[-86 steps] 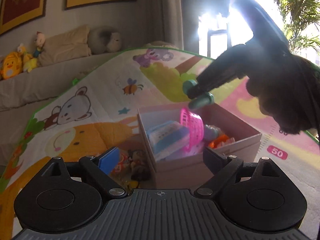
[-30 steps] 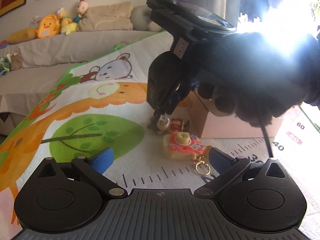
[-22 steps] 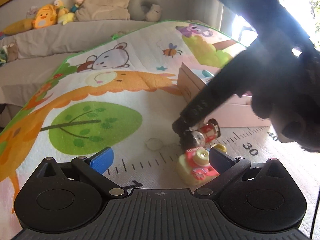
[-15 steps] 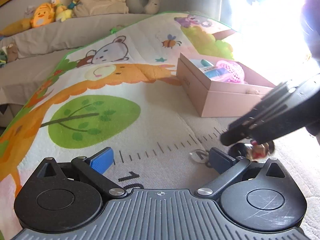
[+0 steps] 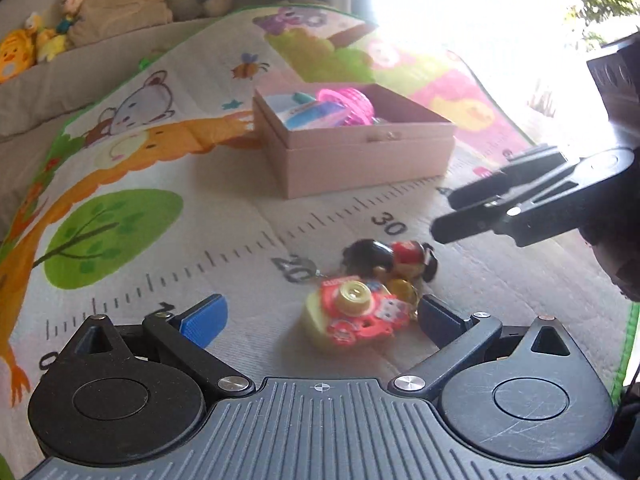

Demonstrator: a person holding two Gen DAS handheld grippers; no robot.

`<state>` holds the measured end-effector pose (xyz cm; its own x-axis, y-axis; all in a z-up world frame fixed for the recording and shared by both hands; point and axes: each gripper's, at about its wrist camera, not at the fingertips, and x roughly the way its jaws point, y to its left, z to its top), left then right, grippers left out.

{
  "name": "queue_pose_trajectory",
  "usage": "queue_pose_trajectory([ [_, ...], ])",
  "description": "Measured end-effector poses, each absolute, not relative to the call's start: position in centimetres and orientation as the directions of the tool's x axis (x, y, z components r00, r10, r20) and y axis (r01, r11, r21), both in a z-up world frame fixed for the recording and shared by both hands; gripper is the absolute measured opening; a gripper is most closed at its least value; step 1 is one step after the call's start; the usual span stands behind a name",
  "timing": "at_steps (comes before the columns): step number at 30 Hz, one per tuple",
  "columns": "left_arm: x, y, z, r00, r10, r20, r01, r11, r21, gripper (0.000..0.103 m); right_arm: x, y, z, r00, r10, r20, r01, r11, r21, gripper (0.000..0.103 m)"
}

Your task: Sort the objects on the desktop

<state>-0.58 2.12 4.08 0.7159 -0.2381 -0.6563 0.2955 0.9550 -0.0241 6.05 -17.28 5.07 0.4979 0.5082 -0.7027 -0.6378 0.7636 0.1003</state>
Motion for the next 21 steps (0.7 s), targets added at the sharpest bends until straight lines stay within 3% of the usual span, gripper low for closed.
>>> queue_pose_trajectory([
  [6, -0.8, 0.2, 3.1, 0.69, -0.174, -0.702, 0.285, 0.957, 0.043, 0.103, 6.8, -13.4, 4.2, 0.404, 0.589, -0.7, -0.7, 0.692, 0.178, 0.05],
  [9, -0.8, 0.5, 3.2, 0.699, -0.128, -0.704, 0.264, 0.961, 0.087, 0.103, 6.8, -13.2, 3.7, 0.393, 0.58, -0.714, -0.694, 0.696, 0.183, 0.043],
  [11, -0.7, 0.9, 3.3, 0.702, -0.104, -0.705, 0.247, 0.963, 0.104, 0.103, 7.1, -14.4, 3.8, 0.412, 0.575, -0.707, -0.663, 0.721, 0.2, 0.029],
  [18, 0.7, 1.8, 3.3, 0.715, -0.058, -0.697, 0.207, 0.969, 0.132, 0.103, 7.6, -20.8, 3.9, 0.618, 0.397, -0.679, -0.442, 0.889, 0.117, 0.032],
  [21, 1.9, 2.1, 3.2, 0.742, 0.007, -0.671, 0.166, 0.967, 0.194, 0.103, 6.9, -22.8, 3.3, 0.622, 0.389, -0.68, -0.398, 0.904, 0.153, 0.047],
])
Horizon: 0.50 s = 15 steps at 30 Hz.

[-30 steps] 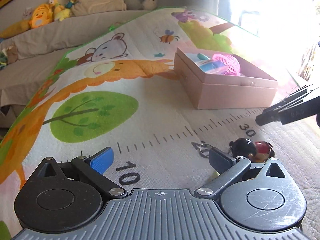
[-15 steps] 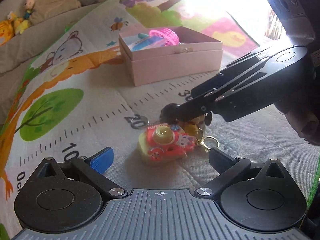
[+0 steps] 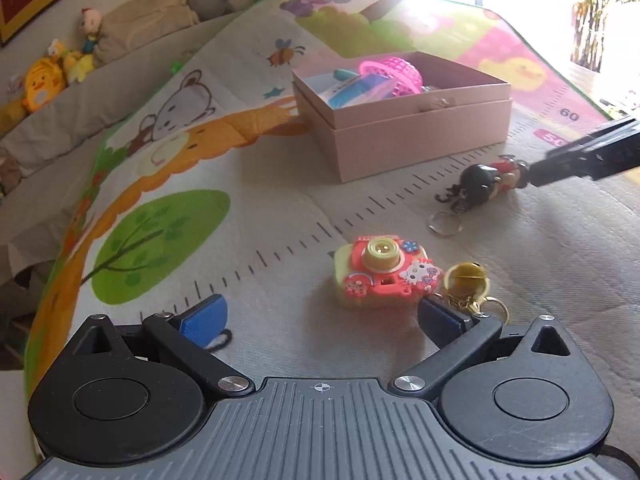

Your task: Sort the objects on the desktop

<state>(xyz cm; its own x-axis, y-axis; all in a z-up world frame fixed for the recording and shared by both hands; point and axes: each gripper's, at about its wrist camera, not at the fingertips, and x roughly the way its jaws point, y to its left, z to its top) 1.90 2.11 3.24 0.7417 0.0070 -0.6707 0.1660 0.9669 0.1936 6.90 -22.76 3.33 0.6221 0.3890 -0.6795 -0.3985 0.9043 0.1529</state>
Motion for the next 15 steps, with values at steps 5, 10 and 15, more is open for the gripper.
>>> queue_pose_trajectory([
  [5, 4.4, 4.0, 3.3, 0.753, 0.144, -0.642, -0.016, 0.979, 0.202, 0.103, 5.1, -23.3, 2.2, 0.652, 0.346, -0.675, -0.364, 0.924, 0.122, 0.057],
  [10, 4.3, 4.7, 3.1, 0.754, 0.042, -0.656, -0.027, 0.999, 0.032, 0.103, 4.3, -21.9, 2.5, 0.684, 0.316, -0.657, -0.414, 0.91, 0.006, 0.057],
  [15, 3.8, 3.9, 2.4, 0.759, 0.002, -0.651, 0.001, 1.0, 0.004, 0.103, 8.0, -21.9, 4.2, 0.574, 0.448, -0.685, -0.473, 0.865, 0.168, 0.057],
])
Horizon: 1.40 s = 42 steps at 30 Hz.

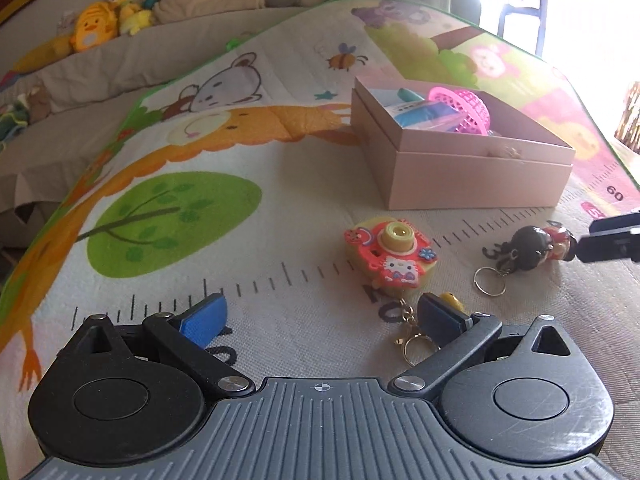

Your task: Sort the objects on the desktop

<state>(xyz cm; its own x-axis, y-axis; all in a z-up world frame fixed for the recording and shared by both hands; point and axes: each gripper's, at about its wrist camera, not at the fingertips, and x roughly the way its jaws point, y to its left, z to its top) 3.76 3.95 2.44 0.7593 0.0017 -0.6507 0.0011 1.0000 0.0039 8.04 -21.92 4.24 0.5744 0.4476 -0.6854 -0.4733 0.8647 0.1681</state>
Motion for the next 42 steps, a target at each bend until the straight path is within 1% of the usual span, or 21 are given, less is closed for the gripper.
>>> queue_pose_trajectory([
  [1, 3.7, 3.9, 2.5, 0.76, 0.007, -0.65, -0.001, 1.0, 0.009, 0.103, 8.9, -22.1, 4.5, 0.567, 0.45, -0.69, -0.463, 0.867, 0.185, 0.055],
  [2, 3.7, 3.8, 2.4, 0.762, 0.01, -0.648, -0.003, 1.0, 0.013, 0.103, 9.8, -22.2, 4.7, 0.579, 0.438, -0.688, -0.449, 0.875, 0.179, 0.05],
  [4, 3.5, 3.6, 2.4, 0.772, 0.007, -0.635, 0.004, 1.0, 0.017, 0.103, 10.7, -22.0, 5.0, 0.63, 0.398, -0.667, -0.445, 0.889, 0.11, 0.046],
  [6, 3.2, 3.6, 2.5, 0.784, -0.004, -0.62, 0.012, 1.0, 0.008, 0.103, 11.5, -21.4, 4.5, 0.647, 0.374, -0.664, -0.457, 0.888, 0.055, 0.046],
  [9, 3.4, 4.1, 2.5, 0.777, -0.03, -0.629, 0.018, 1.0, -0.025, 0.103, 12.3, -20.3, 2.9, 0.643, 0.319, -0.696, -0.452, 0.892, -0.009, 0.046],
  [11, 3.5, 4.5, 2.4, 0.77, -0.045, -0.636, 0.015, 0.999, -0.052, 0.103, 11.6, -20.0, 2.1, 0.623, 0.321, -0.714, -0.467, 0.884, -0.01, 0.046],
  [12, 3.6, 4.6, 2.4, 0.769, -0.05, -0.637, 0.013, 0.998, -0.062, 0.103, 10.9, -20.0, 2.0, 0.601, 0.342, -0.723, -0.481, 0.877, 0.016, 0.046],
  [13, 3.6, 4.7, 2.3, 0.769, -0.052, -0.638, 0.01, 0.998, -0.069, 0.103, 9.9, -19.9, 2.1, 0.574, 0.382, -0.725, -0.515, 0.856, 0.043, 0.046],
  [15, 3.6, 4.9, 2.3, 0.77, -0.056, -0.635, 0.002, 0.996, -0.086, 0.103, 7.1, -19.6, 2.7, 0.469, 0.51, -0.721, -0.627, 0.767, 0.135, 0.046],
  [17, 3.5, 5.2, 2.3, 0.773, -0.059, -0.632, -0.005, 0.995, -0.1, 0.103, 4.8, -19.1, 3.3, 0.419, 0.564, -0.712, -0.684, 0.712, 0.161, 0.048],
  [18, 3.5, 5.3, 2.3, 0.774, -0.061, -0.63, -0.009, 0.994, -0.106, 0.103, 3.7, -18.7, 3.6, 0.424, 0.567, -0.706, -0.7, 0.7, 0.142, 0.048],
  [20, 3.5, 5.4, 2.3, 0.775, -0.058, -0.63, -0.016, 0.994, -0.111, 0.103, 2.5, -18.4, 3.8, 0.448, 0.567, -0.691, -0.709, 0.696, 0.111, 0.054],
  [21, 3.5, 5.3, 2.3, 0.774, -0.053, -0.63, -0.02, 0.994, -0.109, 0.103, 2.0, -18.2, 3.9, 0.46, 0.567, -0.683, -0.707, 0.7, 0.106, 0.055],
  [25, 3.3, 5.3, 2.5, 0.781, -0.038, -0.624, -0.03, 0.995, -0.097, 0.103, 1.9, -17.5, 3.3, 0.458, 0.563, -0.688, -0.694, 0.71, 0.118, 0.058],
  [27, 3.1, 5.4, 2.6, 0.786, -0.03, -0.617, -0.041, 0.994, -0.1, 0.103, 2.1, -17.3, 3.0, 0.457, 0.562, -0.69, -0.688, 0.715, 0.127, 0.061],
  [29, 2.5, 5.6, 2.8, 0.8, -0.029, -0.599, -0.044, 0.993, -0.106, 0.103, 2.4, -17.3, 2.7, 0.487, 0.541, -0.686, -0.661, 0.741, 0.115, 0.067],
  [31, 1.7, 5.8, 3.1, 0.806, -0.069, -0.588, -0.013, 0.991, -0.134, 0.103, 2.7, -17.9, 2.8, 0.552, 0.493, -0.673, -0.605, 0.792, 0.085, 0.07],
  [35, 0.2, 4.7, 3.2, 0.752, -0.25, -0.61, 0.132, 0.964, -0.231, 0.103, 3.7, -21.3, 2.9, 0.697, 0.361, -0.62, -0.4, 0.913, 0.081, 0.079],
  [38, -0.3, 2.6, 3.4, 0.719, -0.308, -0.623, 0.223, 0.951, -0.213, 0.103, 4.8, -23.8, 2.5, 0.73, 0.292, -0.618, -0.272, 0.954, 0.129, 0.079],
  [42, -0.1, 0.3, 3.2, 0.669, -0.379, -0.64, 0.299, 0.925, -0.235, 0.103, 5.6, -25.6, 1.4, 0.723, 0.264, -0.639, -0.191, 0.965, 0.182, 0.079],
])
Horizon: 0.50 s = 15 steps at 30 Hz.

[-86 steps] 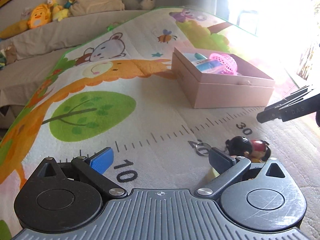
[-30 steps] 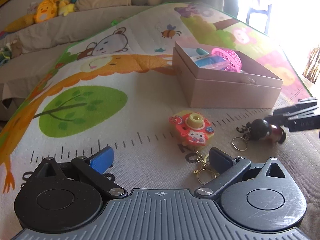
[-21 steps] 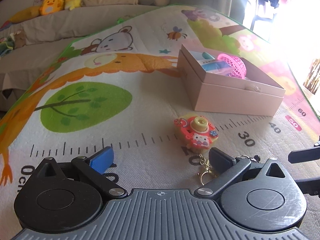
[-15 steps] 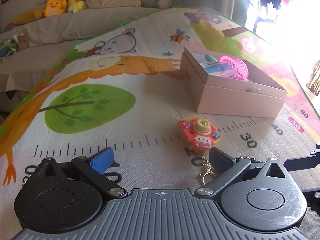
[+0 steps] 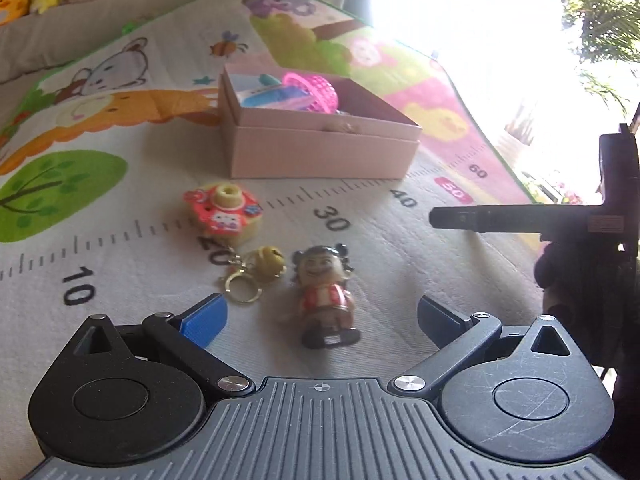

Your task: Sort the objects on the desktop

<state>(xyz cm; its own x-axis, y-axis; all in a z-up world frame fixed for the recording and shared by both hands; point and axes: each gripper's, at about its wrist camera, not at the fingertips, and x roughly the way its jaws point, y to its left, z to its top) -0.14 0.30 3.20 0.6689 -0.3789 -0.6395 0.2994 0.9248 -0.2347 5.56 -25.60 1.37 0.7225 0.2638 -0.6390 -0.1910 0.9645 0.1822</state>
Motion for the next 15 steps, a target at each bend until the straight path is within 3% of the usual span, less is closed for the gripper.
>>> queue_pose_trajectory([
  [4, 0.3, -1.6, 3.2, 0.624, -0.453, -0.636, 0.362, 0.89, -0.279, 0.103, 5.4, -26.0, 1.3, 0.736, 0.271, -0.621, -0.181, 0.962, 0.205, 0.086],
  [9, 0.0, -3.5, 3.6, 0.599, -0.517, -0.612, 0.443, 0.85, -0.285, 0.103, 5.6, -26.3, 1.1, 0.729, 0.28, -0.624, -0.166, 0.958, 0.235, 0.087],
  [15, -0.7, -2.6, 4.2, 0.627, -0.5, -0.597, 0.442, 0.86, -0.256, 0.103, 5.4, -25.9, 1.2, 0.731, 0.279, -0.623, -0.177, 0.959, 0.222, 0.09],
])
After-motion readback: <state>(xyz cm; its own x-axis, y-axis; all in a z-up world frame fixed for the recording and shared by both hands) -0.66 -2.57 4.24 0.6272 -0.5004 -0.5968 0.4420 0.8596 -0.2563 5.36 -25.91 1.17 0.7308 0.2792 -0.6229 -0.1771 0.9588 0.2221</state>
